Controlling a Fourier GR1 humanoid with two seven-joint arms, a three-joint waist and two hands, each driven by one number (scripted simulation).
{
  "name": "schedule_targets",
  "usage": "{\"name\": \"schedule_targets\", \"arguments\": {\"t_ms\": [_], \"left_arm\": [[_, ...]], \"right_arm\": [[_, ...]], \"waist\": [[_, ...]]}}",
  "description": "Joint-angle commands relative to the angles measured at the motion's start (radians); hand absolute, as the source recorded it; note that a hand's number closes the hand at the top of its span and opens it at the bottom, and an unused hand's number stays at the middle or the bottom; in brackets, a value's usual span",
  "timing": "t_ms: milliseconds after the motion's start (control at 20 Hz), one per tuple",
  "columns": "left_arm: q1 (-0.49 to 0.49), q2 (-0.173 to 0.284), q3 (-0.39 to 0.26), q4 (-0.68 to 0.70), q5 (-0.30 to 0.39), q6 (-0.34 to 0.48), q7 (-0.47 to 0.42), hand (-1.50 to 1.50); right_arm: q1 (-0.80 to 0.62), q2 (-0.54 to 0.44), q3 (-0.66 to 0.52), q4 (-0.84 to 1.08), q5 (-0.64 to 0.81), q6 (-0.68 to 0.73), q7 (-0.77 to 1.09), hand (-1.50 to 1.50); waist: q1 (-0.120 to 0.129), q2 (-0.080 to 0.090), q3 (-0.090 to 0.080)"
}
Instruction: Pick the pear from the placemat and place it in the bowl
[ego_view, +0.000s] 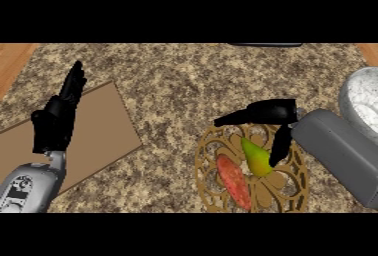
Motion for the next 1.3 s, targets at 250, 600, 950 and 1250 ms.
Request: {"name": "schedule_targets", "arguments": {"t_ms": [250,600,950,1250], "left_arm": [[0.034,-0.011,0.019,0.0,0.0,-0.012,-0.029,0.0],[0.041,-0.006,0.016,-0.041,-0.017,-0.02,0.002,0.0],[0.022,-0.015,0.028,-0.05,-0.009,-0.026,0.024,0.0],[0.064,-0.019,0.032,-0.032,-0.025,-0.025,-0.018,0.0]], "right_arm": [[-0.034,0.094,0.098,0.188,0.062,0.034,-0.227,-1.5],[-0.039,0.133,0.164,0.271,0.093,-0.036,-0.286,-1.5],[-0.021,0.181,0.202,0.25,0.107,-0.175,-0.348,1.5],[-0.032,0.131,0.198,0.267,0.075,-0.169,-0.416,1.5]], "waist": [[-0.006,-0.003,-0.001],[-0.005,-0.004,-0.001],[-0.008,-0.005,-0.001],[-0.014,-0.006,-0.001]]}}
